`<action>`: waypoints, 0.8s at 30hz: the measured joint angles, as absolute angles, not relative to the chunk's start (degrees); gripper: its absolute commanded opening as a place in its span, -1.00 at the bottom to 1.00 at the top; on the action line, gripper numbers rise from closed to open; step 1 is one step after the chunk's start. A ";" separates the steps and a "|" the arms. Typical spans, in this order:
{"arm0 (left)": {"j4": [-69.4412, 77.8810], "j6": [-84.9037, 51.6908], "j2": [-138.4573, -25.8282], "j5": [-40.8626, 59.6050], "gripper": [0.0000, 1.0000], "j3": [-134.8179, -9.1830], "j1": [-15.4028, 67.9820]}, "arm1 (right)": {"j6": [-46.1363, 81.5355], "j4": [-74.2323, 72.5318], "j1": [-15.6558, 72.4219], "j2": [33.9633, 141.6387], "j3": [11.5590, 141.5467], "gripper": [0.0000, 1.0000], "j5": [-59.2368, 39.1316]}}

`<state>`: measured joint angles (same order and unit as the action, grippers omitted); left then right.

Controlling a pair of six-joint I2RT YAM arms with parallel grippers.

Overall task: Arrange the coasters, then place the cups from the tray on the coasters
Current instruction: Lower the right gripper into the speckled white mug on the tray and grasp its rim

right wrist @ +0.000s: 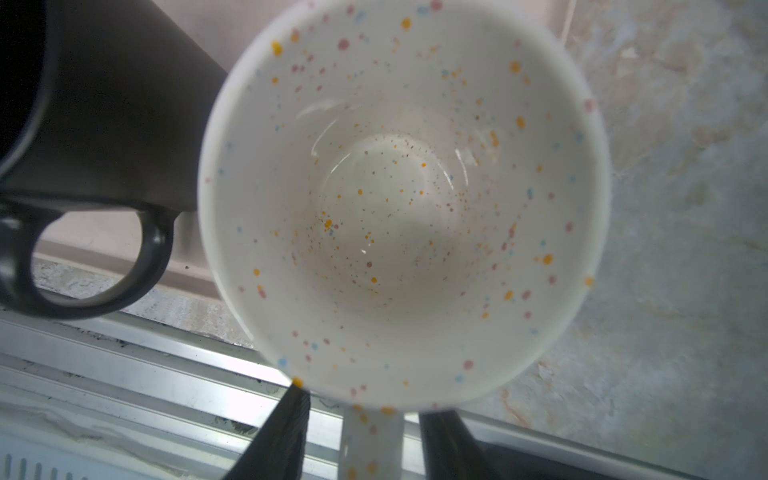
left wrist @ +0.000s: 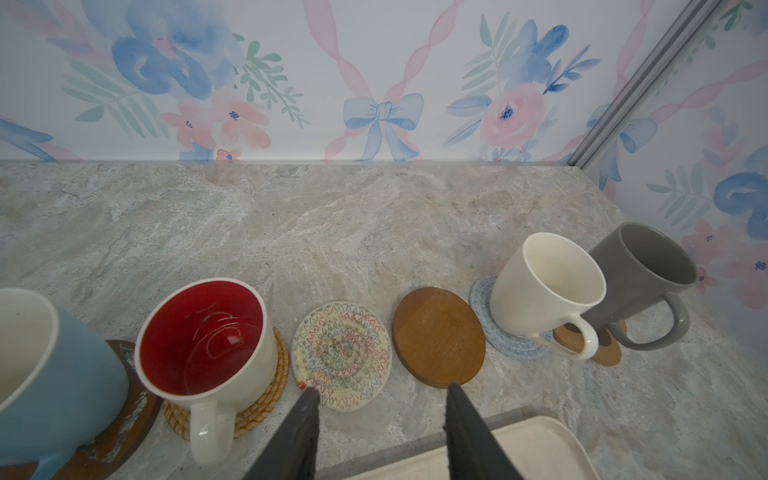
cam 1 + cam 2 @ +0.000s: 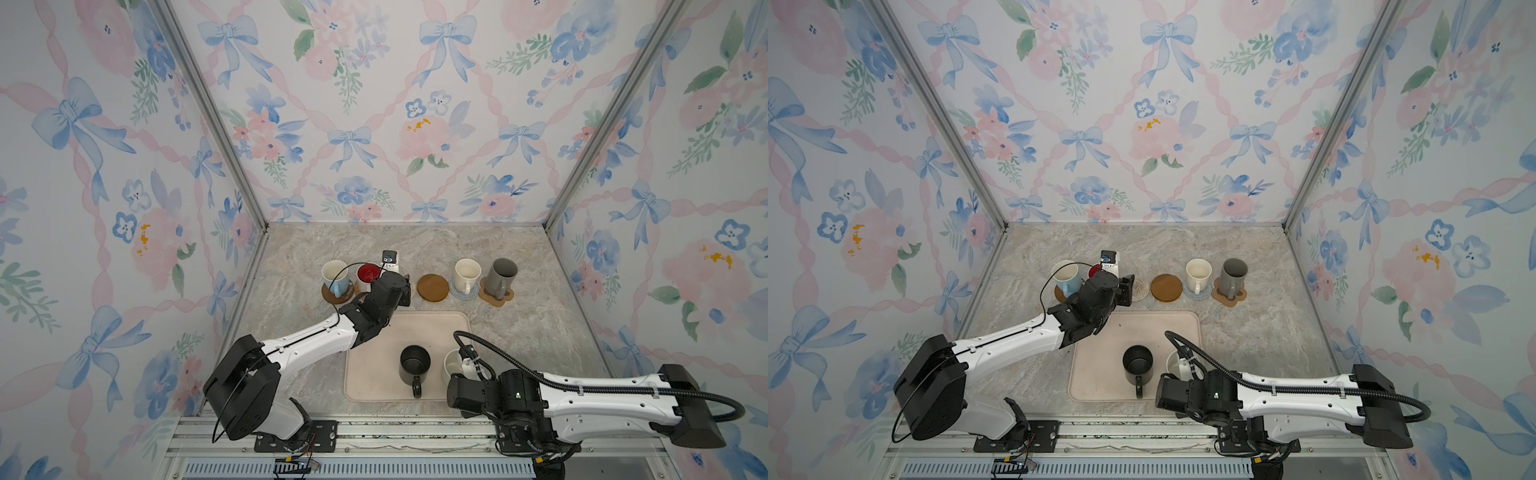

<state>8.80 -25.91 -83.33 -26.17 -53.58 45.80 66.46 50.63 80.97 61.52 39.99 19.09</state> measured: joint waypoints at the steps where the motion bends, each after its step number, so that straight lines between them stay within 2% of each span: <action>1: 8.69 -25.91 -83.33 -26.17 -0.09 -53.67 45.80 | 66.48 50.63 80.58 61.52 39.99 -0.12 18.85; 17: 6.72 -25.89 -85.78 -26.22 -0.07 -55.31 45.78 | 65.56 48.31 78.11 64.01 38.96 -0.29 16.14; 21: 6.07 -25.89 -85.95 -26.39 -0.08 -55.42 45.74 | 64.99 48.03 77.56 64.16 38.96 -0.42 16.01; 24: 6.02 -25.89 -86.02 -26.41 -0.07 -55.57 45.74 | 64.40 47.90 76.93 64.23 38.96 -0.60 15.84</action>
